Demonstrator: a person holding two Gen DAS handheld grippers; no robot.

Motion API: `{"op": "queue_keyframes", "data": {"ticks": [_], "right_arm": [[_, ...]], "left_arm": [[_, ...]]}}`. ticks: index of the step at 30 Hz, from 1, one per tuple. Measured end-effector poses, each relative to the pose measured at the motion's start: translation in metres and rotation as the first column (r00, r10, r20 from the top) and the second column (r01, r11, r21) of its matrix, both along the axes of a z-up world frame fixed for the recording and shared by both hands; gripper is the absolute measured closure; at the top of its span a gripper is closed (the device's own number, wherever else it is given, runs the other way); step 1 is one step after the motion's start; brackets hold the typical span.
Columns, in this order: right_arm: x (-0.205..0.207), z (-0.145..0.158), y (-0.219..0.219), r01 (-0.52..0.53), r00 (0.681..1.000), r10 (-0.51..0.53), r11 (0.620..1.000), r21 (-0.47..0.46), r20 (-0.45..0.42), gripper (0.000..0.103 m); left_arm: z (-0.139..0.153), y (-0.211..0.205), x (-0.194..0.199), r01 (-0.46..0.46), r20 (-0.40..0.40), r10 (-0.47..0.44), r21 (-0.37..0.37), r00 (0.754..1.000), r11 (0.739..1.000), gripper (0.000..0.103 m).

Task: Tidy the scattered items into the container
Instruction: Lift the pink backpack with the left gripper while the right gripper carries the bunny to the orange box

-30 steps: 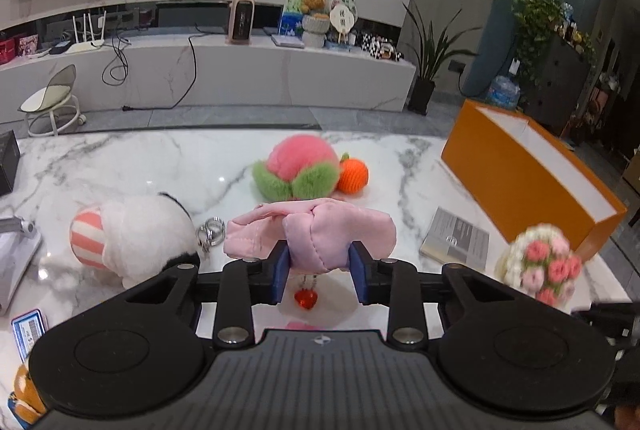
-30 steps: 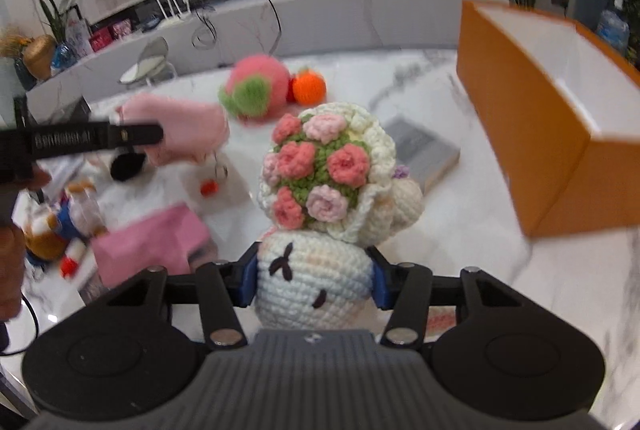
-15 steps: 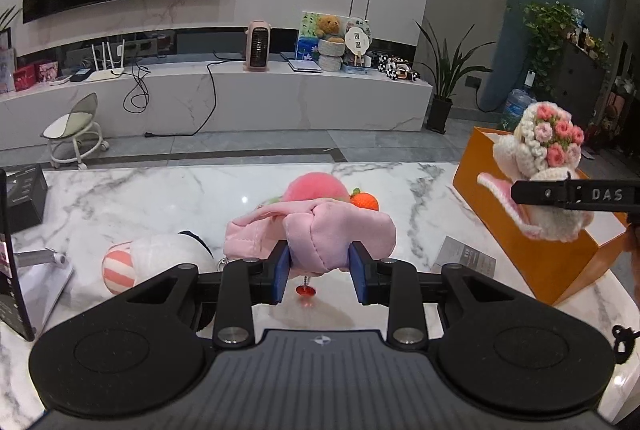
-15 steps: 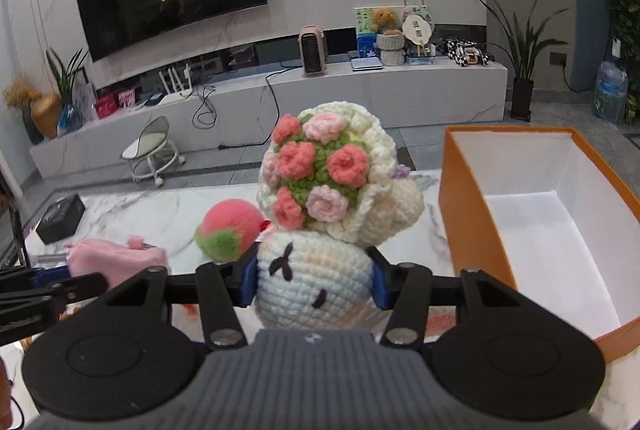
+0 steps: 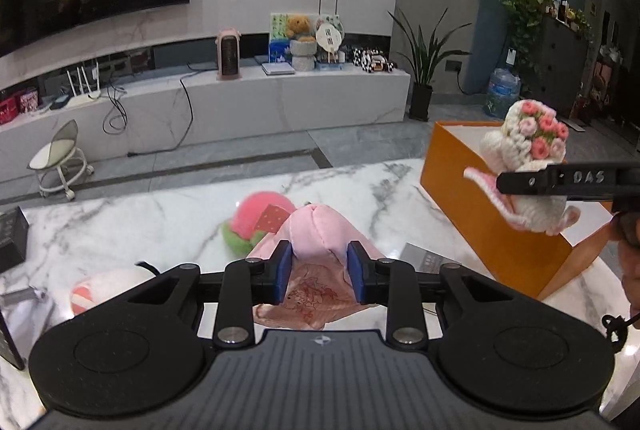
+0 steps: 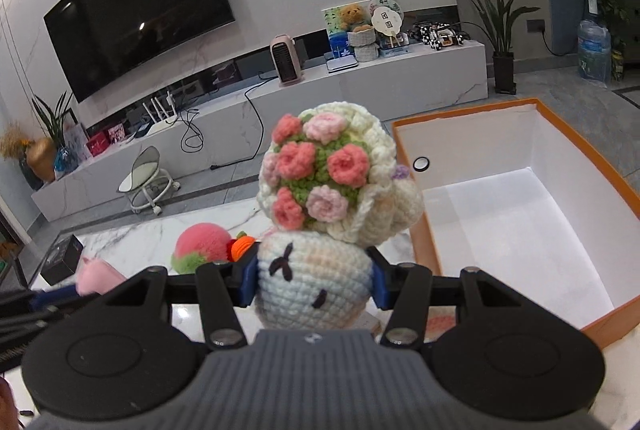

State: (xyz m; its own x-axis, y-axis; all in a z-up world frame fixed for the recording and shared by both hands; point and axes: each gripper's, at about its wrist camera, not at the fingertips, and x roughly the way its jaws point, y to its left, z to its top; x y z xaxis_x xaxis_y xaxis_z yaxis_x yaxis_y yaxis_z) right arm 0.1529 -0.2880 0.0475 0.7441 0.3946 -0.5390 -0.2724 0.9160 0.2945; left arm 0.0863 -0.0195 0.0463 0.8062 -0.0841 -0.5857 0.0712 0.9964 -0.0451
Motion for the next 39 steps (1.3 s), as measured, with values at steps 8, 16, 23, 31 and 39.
{"op": "queue_keyframes", "data": {"ticks": [8,16,23,31,39], "right_arm": [[0.003,0.010,-0.019,0.032,0.999,-0.032,0.999,0.036,0.006,0.048],[0.010,0.018,-0.047,0.105,0.994,-0.106,0.992,0.067,0.020,0.048],[0.018,0.023,-0.076,0.179,0.983,-0.182,0.977,0.113,0.017,0.048],[0.029,0.023,-0.097,0.278,0.958,-0.284,0.951,0.135,0.031,0.048],[0.052,0.011,-0.131,0.377,0.926,-0.371,0.914,0.149,-0.069,0.048]], "left_arm": [[0.022,-0.027,0.011,0.026,0.023,-0.026,0.030,0.999,0.999,0.070],[0.055,-0.066,0.031,0.085,0.075,-0.089,0.051,0.993,0.995,0.070],[0.076,-0.104,0.055,0.147,0.108,-0.152,0.052,0.983,0.988,0.070],[0.094,-0.146,0.081,0.206,0.141,-0.210,0.044,0.967,0.978,0.070],[0.092,-0.195,0.115,0.277,0.148,-0.276,0.011,0.950,0.961,0.070]]}}
